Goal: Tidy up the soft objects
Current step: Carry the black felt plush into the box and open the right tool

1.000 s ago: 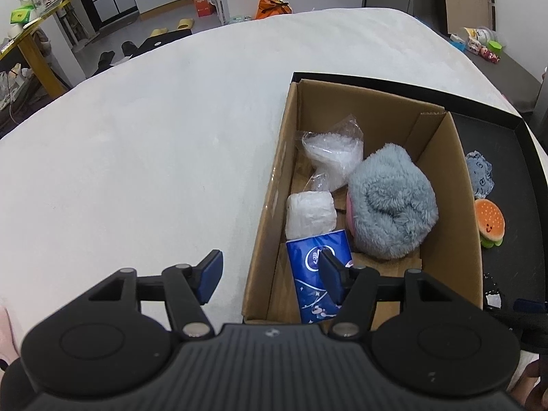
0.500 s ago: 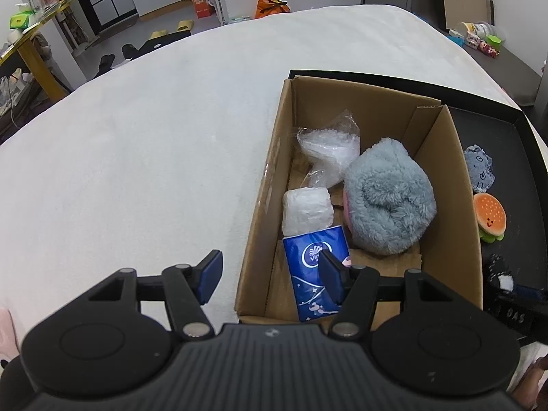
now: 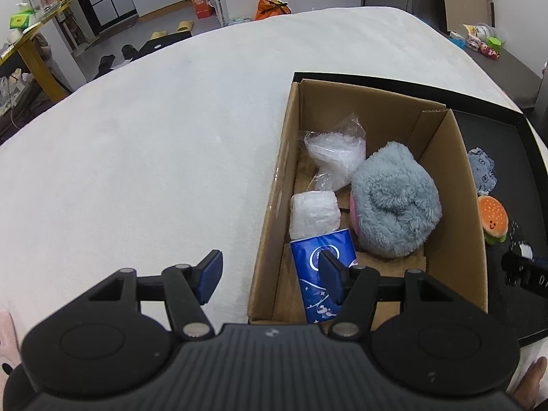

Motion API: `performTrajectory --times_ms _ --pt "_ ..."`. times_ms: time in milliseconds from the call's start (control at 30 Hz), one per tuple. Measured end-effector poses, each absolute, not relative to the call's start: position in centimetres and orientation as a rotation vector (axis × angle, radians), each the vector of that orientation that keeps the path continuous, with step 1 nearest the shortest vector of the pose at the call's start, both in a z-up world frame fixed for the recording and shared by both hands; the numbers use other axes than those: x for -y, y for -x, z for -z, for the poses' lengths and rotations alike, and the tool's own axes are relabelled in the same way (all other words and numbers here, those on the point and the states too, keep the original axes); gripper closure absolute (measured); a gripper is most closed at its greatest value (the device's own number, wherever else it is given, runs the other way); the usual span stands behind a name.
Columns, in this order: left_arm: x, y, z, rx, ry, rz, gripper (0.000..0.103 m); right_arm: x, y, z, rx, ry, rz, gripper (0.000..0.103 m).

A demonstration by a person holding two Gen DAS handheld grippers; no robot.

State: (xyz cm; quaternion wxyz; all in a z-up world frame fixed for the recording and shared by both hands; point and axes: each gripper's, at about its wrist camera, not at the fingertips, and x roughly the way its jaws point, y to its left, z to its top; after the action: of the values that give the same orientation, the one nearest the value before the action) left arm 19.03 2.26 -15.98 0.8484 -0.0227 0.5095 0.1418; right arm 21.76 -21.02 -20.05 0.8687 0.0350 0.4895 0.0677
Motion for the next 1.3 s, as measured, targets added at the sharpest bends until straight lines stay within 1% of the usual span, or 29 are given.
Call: performTrajectory --times_ms 300,400,500,700,800,867,967,1067,1300 --pt "-2.9 -18.7 15.7 -1.056 0.057 -0.279 0.043 20.8 -21.9 18.8 -0.973 -0.120 -0.190 0.062" --pt "-3.1 -18.6 15.7 -1.056 0.073 -0.266 0.047 20.7 -22.1 18.6 -0.970 -0.146 -0.199 0.062" --pt "-3.3 -18.5 15.7 -1.050 0.084 -0.256 0.048 20.5 -22.3 18.2 -0.956 -0.158 -0.211 0.062" --pt "-4.0 -18.6 16.2 -1.051 0.117 -0.234 0.059 19.5 -22.3 17.1 -0.921 -0.137 -0.233 0.062" --pt "-4.4 -18.6 16.5 -1.054 0.139 -0.227 0.067 18.8 -22.4 16.5 -0.906 -0.119 -0.236 0.062" --pt "-4.7 -18.6 16.7 -1.060 0.156 -0.221 0.075 18.3 -22.5 16.3 -0.904 -0.109 -0.238 0.062" --pt "-5.1 -18.5 16.9 -1.062 0.177 -0.212 0.082 17.7 -22.5 15.7 -0.894 -0.104 -0.248 0.062" --pt "-5.4 -18.4 17.1 -1.061 0.192 -0.203 0.086 17.1 -22.2 15.1 -0.882 -0.092 -0.259 0.062" --pt "-5.9 -18.2 17.1 -1.048 0.222 -0.195 0.090 15.1 -21.8 13.7 -0.862 -0.086 -0.298 0.062"
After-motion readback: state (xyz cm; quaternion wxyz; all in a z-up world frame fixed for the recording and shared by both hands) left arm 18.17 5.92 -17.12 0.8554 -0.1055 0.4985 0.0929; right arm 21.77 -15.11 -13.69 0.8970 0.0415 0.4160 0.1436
